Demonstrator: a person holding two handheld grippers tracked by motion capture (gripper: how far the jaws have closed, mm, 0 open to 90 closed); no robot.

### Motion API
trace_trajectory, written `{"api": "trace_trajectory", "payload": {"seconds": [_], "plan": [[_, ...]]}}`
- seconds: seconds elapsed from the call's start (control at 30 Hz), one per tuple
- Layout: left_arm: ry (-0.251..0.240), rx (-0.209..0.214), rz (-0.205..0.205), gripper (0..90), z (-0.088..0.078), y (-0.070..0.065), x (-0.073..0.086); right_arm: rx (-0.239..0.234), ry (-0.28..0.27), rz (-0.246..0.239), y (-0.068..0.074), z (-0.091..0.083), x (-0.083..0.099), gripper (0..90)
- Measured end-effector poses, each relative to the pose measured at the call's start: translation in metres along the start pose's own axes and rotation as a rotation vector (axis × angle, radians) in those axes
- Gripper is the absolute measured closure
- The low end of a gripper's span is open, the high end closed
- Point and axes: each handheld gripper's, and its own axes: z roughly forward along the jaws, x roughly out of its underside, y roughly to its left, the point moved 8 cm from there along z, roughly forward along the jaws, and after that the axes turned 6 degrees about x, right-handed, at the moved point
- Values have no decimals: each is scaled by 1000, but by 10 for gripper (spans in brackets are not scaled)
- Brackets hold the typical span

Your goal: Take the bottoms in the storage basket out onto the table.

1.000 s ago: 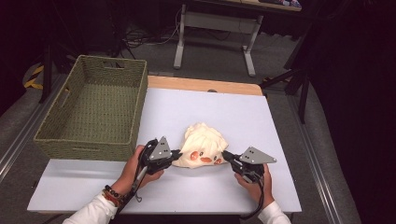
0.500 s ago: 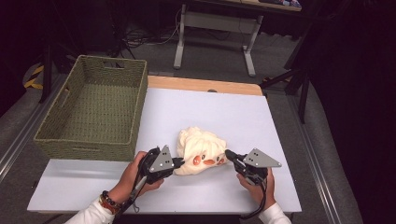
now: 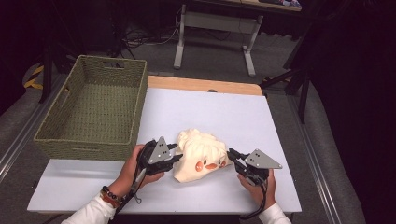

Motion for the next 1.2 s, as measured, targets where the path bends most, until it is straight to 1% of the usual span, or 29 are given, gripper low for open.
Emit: {"api": "trace_trajectory", "payload": {"seconds": [0.03, 0.07, 0.1, 0.13, 0.17, 0.2, 0.23, 0.27, 0.3, 0.33, 0.37, 0.4, 0.43, 0.47, 0.5, 0.53, 0.57, 0.67, 0.7, 0.73, 0.8, 0.87, 0.9, 0.97, 1.03, 1.07, 1.13, 1.17, 1.2], "plan": [[-2, 3, -16, 523, 4, 3, 1, 4, 1, 5, -1, 0, 2, 737], [2, -6, -28, 491, 8, 6, 2, 3, 6, 15, -1, 1, 3, 701], [7, -14, -38, 474, 11, 10, 4, -14, 12, 24, 0, 1, 5, 662], [7, -14, -38, 459, 11, 10, 4, -32, 21, 25, 2, 1, 7, 629], [16, -1, -70, 433, 18, 15, 7, -30, 25, 15, 3, 2, 9, 583], [22, 1, -92, 415, 21, 17, 9, -24, 37, 10, 4, 3, 11, 534], [36, 4, -106, 407, 25, 19, 11, -42, 55, 15, 6, 4, 13, 488], [49, 17, -118, 387, 30, 20, 14, -58, 71, 18, 8, 7, 15, 448], [57, 29, -132, 370, 34, 21, 15, -52, 83, 15, 9, 9, 17, 411], [57, 29, -132, 369, 34, 21, 15, -52, 83, 15, 9, 9, 17, 411], [65, 45, -160, 360, 40, 24, 18, -47, 118, 12, 10, 14, 22, 364], [67, 64, -186, 352, 42, 25, 19, -45, 135, 10, 10, 16, 25, 355], [67, 64, -186, 351, 42, 25, 19, -45, 135, 10, 10, 16, 25, 355], [85, 92, -223, 352, 47, 25, 22, -52, 161, 18, 9, 21, 31, 392], [88, 101, -232, 363, 48, 25, 22, -63, 172, 23, 9, 23, 33, 409], [94, 122, -241, 392, 50, 23, 23, -70, 178, 28, 10, 23, 34, 461], [98, 134, -242, 437, 51, 22, 24, -82, 180, 26, 11, 23, 34, 542], [107, 154, -245, 507, 51, 21, 24, -84, 182, -6, 14, 23, 33, 709], [104, 152, -247, 542, 51, 21, 24, -78, 179, -15, 14, 22, 33, 755], [101, 148, -237, 583, 50, 21, 23, -75, 172, -21, 14, 21, 32, 780], [99, 142, -203, 747, 47, 18, 22, -75, 156, -25, 13, 18, 29, 801], [104, 120, -180, 824, 47, 17, 21, -67, 139, -31, 12, 16, 26, 806], [106, 110, -166, 835, 46, 17, 20, -63, 131, -33, 12, 15, 24, 807], [103, 88, -153, 849, 43, 17, 19, -52, 109, -36, 11, 12, 21, 811], [85, 66, -132, 855, 37, 17, 17, -39, 86, -34, 9, 9, 17, 813], [75, 63, -128, 856, 34, 16, 15, -28, 72, -39, 8, 7, 14, 815], [59, 43, -110, 857, 25, 13, 10, -7, 43, -40, 5, 2, 9, 815], [52, 25, -90, 857, 20, 11, 6, 8, 29, -34, 3, 0, 6, 815], [52, 25, -90, 857, 20, 11, 6, 8, 29, -34, 3, 0, 6, 815]]}}
